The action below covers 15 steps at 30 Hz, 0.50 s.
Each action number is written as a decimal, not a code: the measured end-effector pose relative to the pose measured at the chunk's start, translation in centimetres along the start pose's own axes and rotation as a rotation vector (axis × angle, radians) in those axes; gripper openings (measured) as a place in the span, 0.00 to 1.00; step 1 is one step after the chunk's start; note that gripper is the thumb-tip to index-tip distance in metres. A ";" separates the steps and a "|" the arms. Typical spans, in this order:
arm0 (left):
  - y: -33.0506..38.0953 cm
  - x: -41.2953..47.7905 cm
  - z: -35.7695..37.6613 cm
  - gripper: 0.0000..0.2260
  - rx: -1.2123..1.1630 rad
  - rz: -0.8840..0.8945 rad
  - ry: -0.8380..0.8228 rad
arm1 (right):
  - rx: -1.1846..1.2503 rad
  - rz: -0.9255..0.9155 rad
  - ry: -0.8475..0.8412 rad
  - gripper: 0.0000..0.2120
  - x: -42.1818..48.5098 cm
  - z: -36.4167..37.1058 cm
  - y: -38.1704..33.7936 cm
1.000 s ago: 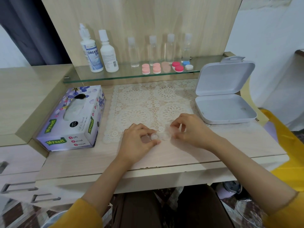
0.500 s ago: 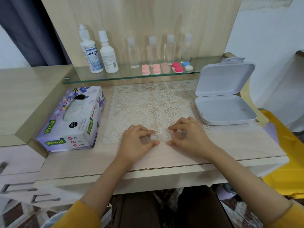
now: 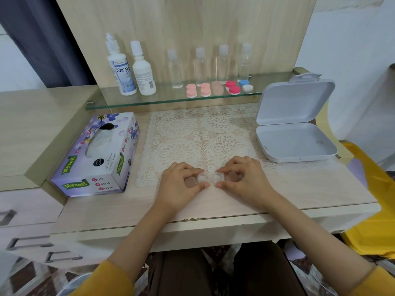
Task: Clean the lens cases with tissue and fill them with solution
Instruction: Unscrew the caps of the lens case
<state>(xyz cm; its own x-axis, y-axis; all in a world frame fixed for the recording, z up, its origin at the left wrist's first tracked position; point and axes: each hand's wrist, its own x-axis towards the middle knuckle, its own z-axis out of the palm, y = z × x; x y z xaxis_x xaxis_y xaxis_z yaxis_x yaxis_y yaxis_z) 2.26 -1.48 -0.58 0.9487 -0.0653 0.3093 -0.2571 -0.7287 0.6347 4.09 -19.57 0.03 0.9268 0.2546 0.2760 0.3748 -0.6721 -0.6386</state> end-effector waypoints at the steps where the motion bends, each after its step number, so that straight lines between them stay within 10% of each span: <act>1: 0.0 0.0 0.0 0.16 -0.003 -0.002 0.002 | 0.004 0.002 0.003 0.13 0.0 0.0 0.1; 15: 0.3 0.2 -0.1 0.16 -0.025 -0.062 -0.021 | 0.078 0.052 0.196 0.11 0.4 -3.2 0.3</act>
<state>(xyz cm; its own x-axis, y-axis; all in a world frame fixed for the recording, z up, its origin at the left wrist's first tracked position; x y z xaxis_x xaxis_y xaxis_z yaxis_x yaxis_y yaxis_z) 2.36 -1.70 -0.25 0.9665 -0.0348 0.2544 -0.2021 -0.7146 0.6698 4.53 -21.92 2.26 0.9256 0.0755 0.3709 0.3343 -0.6226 -0.7075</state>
